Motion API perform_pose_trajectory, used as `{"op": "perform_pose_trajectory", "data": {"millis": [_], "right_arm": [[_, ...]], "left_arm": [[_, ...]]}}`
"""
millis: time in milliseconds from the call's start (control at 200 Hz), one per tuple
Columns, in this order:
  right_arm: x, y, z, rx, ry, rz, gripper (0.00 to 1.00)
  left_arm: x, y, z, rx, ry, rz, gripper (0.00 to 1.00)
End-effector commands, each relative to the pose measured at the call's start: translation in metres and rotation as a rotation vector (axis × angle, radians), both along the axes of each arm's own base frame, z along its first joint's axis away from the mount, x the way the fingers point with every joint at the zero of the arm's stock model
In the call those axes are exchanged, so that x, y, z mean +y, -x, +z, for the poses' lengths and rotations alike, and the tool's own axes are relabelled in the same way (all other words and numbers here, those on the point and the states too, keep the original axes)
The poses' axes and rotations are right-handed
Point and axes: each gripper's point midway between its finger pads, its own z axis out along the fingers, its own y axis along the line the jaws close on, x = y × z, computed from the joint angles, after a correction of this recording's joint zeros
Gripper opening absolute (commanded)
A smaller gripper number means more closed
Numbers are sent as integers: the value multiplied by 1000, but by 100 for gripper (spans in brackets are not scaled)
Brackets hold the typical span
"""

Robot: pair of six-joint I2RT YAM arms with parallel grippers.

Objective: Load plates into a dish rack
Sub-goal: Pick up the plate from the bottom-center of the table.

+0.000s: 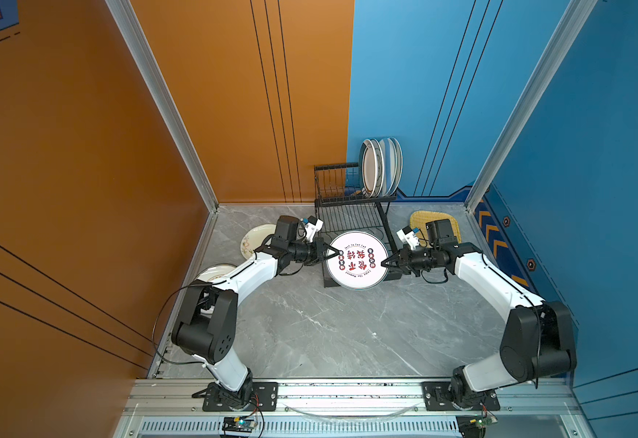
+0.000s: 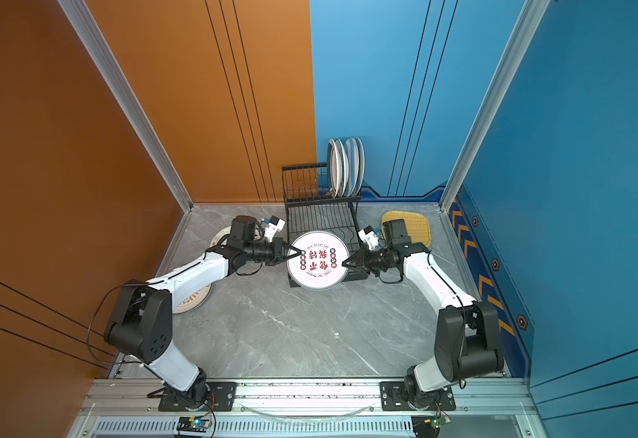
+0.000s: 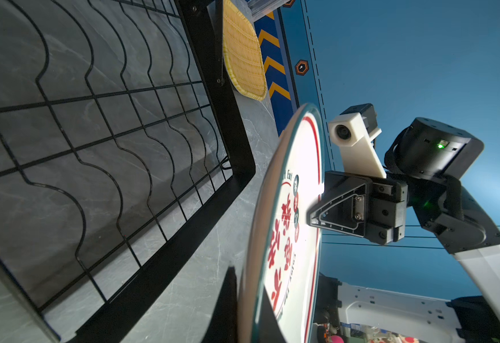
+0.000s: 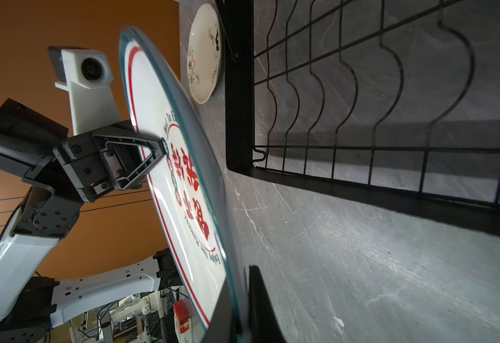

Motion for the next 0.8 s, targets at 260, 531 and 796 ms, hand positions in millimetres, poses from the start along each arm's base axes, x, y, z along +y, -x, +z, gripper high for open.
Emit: {"op": "perform_pose_trajectory", "data": {"millis": [260, 531, 796], "right_arm": [[26, -32, 39, -93, -154, 79, 27], [42, -43, 42, -93, -194, 115, 30], [37, -50, 43, -90, -195, 97, 3]], "left_arm": [[-16, -6, 24, -43, 81, -72, 0], [-17, -11, 28, -50, 92, -74, 0], [-8, -16, 25, -45, 80, -35, 9]]}}
